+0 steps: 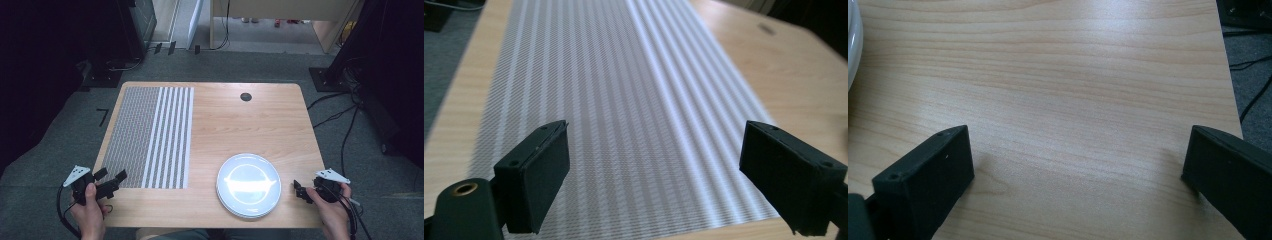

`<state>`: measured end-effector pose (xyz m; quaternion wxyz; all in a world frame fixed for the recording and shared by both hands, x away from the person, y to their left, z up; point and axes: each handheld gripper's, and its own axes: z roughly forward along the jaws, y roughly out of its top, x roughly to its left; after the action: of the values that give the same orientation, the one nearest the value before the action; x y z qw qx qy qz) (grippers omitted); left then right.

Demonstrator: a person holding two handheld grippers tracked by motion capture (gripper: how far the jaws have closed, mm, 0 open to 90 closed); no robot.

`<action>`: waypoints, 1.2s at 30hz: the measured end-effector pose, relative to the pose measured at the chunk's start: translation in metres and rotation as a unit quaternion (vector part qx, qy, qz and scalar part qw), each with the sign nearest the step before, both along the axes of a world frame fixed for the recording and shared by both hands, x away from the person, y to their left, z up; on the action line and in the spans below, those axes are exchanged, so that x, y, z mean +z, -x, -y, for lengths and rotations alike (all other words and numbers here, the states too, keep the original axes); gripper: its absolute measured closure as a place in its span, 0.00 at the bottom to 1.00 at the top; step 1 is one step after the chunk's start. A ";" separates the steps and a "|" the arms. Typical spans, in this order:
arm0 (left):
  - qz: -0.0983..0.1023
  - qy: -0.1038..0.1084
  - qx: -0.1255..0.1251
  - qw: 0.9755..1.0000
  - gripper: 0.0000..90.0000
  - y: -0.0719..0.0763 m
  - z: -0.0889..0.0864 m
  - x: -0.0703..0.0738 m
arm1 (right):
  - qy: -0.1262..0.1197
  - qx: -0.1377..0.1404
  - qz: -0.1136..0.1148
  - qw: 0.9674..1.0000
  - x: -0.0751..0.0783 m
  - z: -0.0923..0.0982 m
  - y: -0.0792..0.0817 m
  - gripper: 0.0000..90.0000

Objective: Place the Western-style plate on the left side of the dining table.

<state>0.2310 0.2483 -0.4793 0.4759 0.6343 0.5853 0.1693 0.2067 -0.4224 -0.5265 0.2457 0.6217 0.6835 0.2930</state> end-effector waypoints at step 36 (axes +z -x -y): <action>-0.006 -0.015 -0.076 0.997 0.12 -0.032 0.134 0.012 | -0.001 -0.021 0.006 1.000 0.000 -0.002 0.000 0.04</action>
<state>0.2625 0.1148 -0.4677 0.4744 0.6851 0.5353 0.1380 0.2062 -0.4208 -0.5261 0.2554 0.6346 0.6684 0.2920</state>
